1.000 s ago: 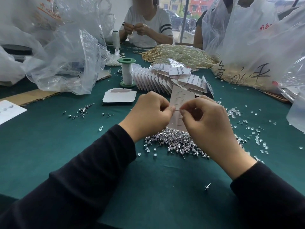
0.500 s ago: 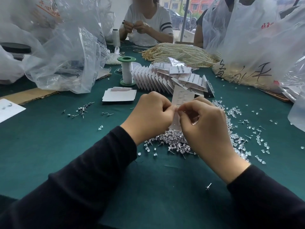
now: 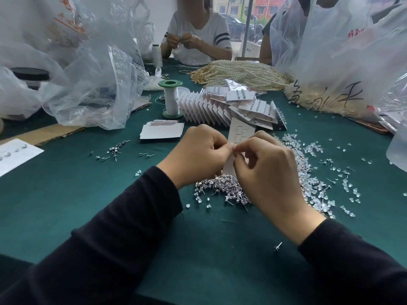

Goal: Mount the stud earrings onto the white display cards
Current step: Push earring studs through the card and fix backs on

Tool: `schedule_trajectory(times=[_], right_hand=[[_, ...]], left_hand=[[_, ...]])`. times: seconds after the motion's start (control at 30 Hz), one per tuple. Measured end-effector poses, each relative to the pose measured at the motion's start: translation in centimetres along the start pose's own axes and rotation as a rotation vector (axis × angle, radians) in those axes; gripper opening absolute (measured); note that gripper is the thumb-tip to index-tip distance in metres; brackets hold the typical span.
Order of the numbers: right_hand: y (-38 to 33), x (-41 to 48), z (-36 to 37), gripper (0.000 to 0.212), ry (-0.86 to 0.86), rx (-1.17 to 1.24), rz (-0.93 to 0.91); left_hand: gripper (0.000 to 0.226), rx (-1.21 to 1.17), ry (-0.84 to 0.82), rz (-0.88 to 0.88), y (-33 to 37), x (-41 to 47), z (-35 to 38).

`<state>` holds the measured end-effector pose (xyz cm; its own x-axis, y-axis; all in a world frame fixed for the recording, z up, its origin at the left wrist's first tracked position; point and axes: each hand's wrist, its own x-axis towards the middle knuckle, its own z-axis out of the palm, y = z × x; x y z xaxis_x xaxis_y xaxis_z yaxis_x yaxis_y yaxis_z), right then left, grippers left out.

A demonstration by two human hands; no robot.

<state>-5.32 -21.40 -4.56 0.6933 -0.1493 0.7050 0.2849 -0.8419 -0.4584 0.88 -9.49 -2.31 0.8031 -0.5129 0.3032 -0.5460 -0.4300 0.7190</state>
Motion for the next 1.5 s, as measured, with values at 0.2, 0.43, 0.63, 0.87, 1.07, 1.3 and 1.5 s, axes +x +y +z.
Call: schedule_trajectory(times=[0.2, 0.43, 0.63, 0.87, 1.07, 1.3, 1.5], right_hand=[[0.2, 0.2, -0.5, 0.004, 0.006, 0.093, 0.029], [1.1, 0.8, -0.7, 0.012, 0.068, 0.229, 0.16], [1.4, 1.0, -1.0, 0.009, 0.104, 0.276, 0.187], [1.0, 1.2, -1.5, 0.008, 0.075, 0.401, 0.236], [1.0, 1.3, -1.6, 0.005, 0.078, 0.43, 0.254], [0.9, 1.2, -1.6, 0.006, 0.069, 0.44, 0.256], [0.7, 1.2, -1.7, 0.011, 0.058, 0.465, 0.27]], left_hand=[[0.045, -0.132, 0.0, -0.248, -1.0, 0.8, -3.0], [0.011, 0.407, 0.014, -0.511, -3.2, 0.7, -5.1], [0.008, 0.324, -0.16, -0.613, -3.1, 0.3, -5.2], [0.005, 0.284, -0.195, -0.605, -3.1, 0.5, -4.4], [0.005, 0.256, -0.212, -0.683, -3.1, 0.5, -5.1], [0.004, 0.255, -0.165, -0.706, -3.3, 0.5, -5.2], [0.008, 0.356, -0.194, -0.635, -2.7, 0.1, -4.7]])
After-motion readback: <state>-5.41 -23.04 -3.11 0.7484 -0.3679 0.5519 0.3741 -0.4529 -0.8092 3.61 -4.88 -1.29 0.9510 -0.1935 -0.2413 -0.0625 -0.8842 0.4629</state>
